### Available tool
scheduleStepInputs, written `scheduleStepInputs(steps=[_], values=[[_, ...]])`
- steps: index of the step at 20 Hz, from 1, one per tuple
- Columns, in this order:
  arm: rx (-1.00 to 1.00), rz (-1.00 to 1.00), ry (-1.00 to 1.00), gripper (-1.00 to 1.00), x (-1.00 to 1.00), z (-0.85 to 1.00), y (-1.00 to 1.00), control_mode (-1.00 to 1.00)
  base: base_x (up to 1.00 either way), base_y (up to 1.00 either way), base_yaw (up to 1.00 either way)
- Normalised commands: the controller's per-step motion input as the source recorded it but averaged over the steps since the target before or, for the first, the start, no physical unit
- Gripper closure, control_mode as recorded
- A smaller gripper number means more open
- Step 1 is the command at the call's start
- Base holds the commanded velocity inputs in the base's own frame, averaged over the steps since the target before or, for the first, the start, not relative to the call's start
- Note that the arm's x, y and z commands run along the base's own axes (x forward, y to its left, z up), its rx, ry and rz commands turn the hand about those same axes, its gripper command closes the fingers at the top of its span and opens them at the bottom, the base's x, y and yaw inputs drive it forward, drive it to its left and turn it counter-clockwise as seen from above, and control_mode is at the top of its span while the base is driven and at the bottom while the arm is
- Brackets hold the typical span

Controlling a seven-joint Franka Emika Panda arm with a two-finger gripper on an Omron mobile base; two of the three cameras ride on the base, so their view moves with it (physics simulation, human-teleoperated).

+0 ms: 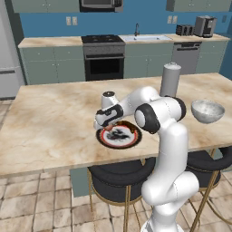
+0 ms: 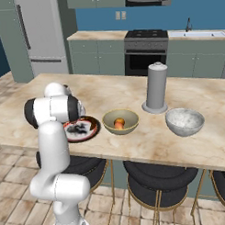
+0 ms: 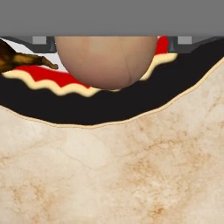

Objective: Take the fruits from the plate on the dining counter and place two fruits in each bowl.

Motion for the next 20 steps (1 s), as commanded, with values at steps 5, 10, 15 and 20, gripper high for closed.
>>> scheduleStepInputs(steps=[5,10,15,20], values=[[0.0,0.0,0.0,1.0,0.0,0.0,0.0,-1.0,0.0,0.0,0.0],[0.0,0.0,0.0,1.0,-0.01,0.0,-0.02,-1.0,0.0,0.0,0.0],[0.0,-0.01,0.0,1.0,-0.25,0.44,-0.23,-1.0,0.0,0.0,0.0],[0.01,-0.01,0.0,1.0,-0.37,0.99,-0.46,-1.0,0.0,0.0,0.0]])
